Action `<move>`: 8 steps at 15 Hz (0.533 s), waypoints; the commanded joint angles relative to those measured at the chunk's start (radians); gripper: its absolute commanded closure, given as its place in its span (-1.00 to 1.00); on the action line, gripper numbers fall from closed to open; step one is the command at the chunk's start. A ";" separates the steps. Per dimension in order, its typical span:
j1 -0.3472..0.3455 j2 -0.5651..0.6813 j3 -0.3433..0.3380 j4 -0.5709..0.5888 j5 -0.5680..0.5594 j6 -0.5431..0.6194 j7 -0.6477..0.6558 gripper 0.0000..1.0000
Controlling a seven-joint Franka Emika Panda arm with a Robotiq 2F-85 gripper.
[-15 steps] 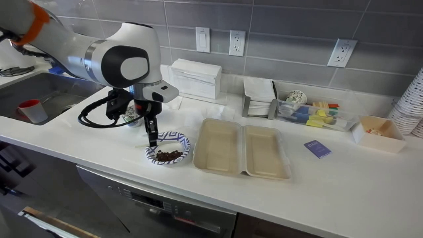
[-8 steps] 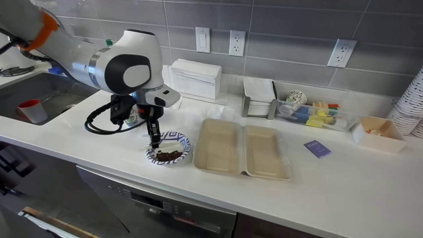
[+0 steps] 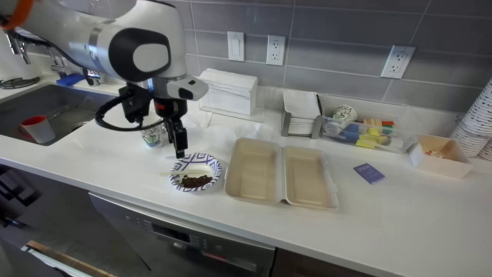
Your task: Put the knife into the bowl
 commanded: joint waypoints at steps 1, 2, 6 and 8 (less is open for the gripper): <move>0.028 -0.135 -0.005 0.042 -0.008 -0.167 -0.156 -1.00; 0.038 -0.164 -0.007 0.058 -0.003 -0.203 -0.202 -1.00; 0.075 -0.251 0.007 0.122 -0.030 -0.292 -0.354 -1.00; 0.061 -0.230 0.009 0.121 -0.016 -0.267 -0.317 -1.00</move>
